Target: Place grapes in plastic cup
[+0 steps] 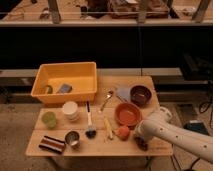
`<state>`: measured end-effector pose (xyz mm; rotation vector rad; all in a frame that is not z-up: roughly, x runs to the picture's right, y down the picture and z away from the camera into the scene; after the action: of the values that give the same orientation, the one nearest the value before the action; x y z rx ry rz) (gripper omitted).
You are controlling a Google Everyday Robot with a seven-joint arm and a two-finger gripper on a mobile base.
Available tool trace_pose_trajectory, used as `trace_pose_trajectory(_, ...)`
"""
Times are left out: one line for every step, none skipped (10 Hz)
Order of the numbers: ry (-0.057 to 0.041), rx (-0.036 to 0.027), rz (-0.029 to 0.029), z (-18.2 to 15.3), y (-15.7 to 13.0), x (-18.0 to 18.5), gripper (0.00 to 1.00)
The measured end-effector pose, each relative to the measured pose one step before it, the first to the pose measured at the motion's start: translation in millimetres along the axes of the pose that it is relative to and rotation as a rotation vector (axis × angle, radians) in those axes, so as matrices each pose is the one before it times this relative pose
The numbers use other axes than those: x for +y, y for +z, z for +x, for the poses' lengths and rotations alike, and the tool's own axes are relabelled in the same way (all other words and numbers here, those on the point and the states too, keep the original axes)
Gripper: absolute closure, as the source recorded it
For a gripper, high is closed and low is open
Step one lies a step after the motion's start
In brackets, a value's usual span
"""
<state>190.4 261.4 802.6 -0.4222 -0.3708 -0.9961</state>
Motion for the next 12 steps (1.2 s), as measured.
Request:
trace_pose_trajectory(-0.00621, -0.00402, 0.00355, -1.03, -0.23, -2.65, 0.99)
trace_pose_trajectory(0.00638, -0.02587, 0.02791, -2.67, -7.15, -1.47, 1.0)
trace_pose_trajectory(0.01465, -0.02606, 0.02648, -1.17, -7.67, -0.17, 1.0)
trace_pose_trajectory(0.03893, -0.0375, 0.0459, 0.72, -15.71, 1.12, 1.0)
trace_pose_trajectory(0.04413, -0.03154, 0.04817, 3.09, -20.33, 2.8, 1.0)
trace_pose_trajectory(0.03968, -0.02678, 0.0403, 5.63, -20.83, 4.87, 1.0)
trace_pose_trajectory(0.03313, -0.01621, 0.027, 7.27, -20.76, 6.21, 1.0)
trace_pose_trajectory(0.02722, -0.00701, 0.02868, 10.88, -29.2, -1.63, 1.0)
trace_pose_trajectory(0.00662, 0.00263, 0.01055, 7.16, -19.1, -5.45, 1.0)
trace_pose_trajectory(0.00477, 0.00452, 0.01022, 9.05, -22.27, -10.11, 1.0)
trace_pose_trajectory(-0.00268, 0.00275, 0.00582, 11.8, -25.28, -20.71, 1.0)
trace_pose_trajectory(-0.00957, -0.00112, 0.0014, 10.94, -18.24, -22.49, 1.0)
